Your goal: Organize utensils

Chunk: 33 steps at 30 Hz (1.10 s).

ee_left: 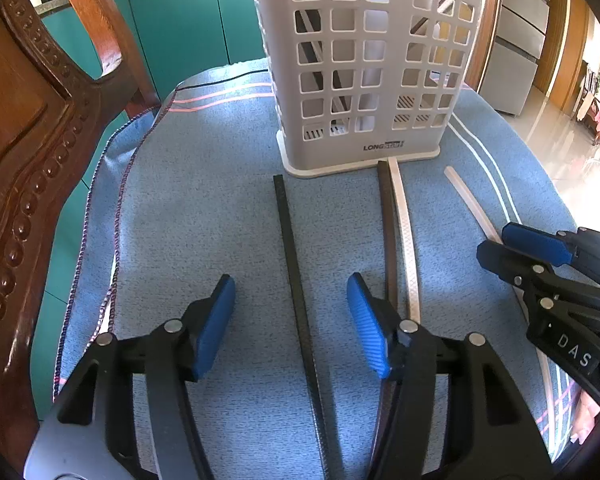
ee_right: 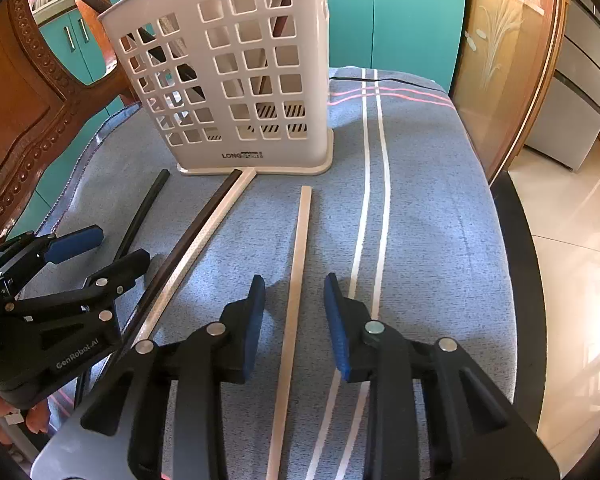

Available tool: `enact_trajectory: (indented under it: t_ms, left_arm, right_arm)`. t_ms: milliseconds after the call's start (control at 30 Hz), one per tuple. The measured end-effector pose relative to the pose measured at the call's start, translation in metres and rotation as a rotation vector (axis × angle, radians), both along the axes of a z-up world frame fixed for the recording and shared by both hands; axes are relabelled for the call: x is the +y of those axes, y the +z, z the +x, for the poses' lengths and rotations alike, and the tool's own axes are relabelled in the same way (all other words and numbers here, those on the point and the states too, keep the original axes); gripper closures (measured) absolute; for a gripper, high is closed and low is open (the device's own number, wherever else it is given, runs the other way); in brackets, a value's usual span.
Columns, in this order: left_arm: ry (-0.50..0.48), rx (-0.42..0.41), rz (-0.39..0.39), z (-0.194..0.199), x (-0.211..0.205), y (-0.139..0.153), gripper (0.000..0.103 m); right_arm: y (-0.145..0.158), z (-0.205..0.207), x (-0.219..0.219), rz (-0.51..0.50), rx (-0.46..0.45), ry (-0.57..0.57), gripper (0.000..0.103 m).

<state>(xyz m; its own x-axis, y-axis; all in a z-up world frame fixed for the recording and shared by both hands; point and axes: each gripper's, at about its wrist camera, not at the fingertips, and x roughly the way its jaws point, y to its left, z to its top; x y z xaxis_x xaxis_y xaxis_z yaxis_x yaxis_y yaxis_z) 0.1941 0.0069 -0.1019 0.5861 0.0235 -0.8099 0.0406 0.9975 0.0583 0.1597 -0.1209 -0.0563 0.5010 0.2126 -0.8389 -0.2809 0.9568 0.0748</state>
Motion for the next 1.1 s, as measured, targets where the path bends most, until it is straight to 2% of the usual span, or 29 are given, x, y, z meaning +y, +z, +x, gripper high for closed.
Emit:
enact_trajectory:
  t_ms: [300,533,567,600,667,733,800,900,1100]
  left_arm:
    - [-0.001,-0.006,0.017,0.001,0.002,-0.001,0.037]
    - [-0.006,-0.009,-0.012,0.009,0.005,-0.003,0.037]
    - [-0.01,-0.005,-0.029,0.009,0.006,-0.003,0.039]
    - [-0.022,0.002,-0.06,0.01,0.007,-0.003,0.048]
    - [-0.042,0.004,-0.07,0.01,0.006,-0.002,0.054]
    - [-0.069,0.0,-0.07,0.008,0.002,-0.001,0.069]
    - [-0.092,-0.004,-0.061,0.007,-0.003,-0.001,0.076]
    - [-0.102,-0.005,-0.051,0.007,-0.007,-0.001,0.079]
    - [-0.1,-0.004,-0.053,0.006,-0.009,0.0,0.079]
  right_arm:
    - [0.0,-0.002,0.005,-0.009,-0.008,0.014,0.066]
    - [-0.002,0.004,0.013,-0.056,-0.034,-0.003,0.065]
    - [-0.002,0.004,0.015,-0.071,-0.038,-0.001,0.065]
    - [-0.003,0.003,0.017,-0.077,-0.041,0.002,0.066]
    - [-0.002,0.002,0.02,-0.063,-0.037,0.026,0.079]
    - [-0.002,0.0,0.022,-0.067,-0.041,0.038,0.095]
    - [-0.002,-0.001,0.022,-0.062,-0.042,0.039,0.095]
    - [-0.002,0.0,0.019,-0.043,-0.04,0.041,0.095]
    - [-0.003,-0.001,0.017,-0.043,-0.042,0.047,0.095]
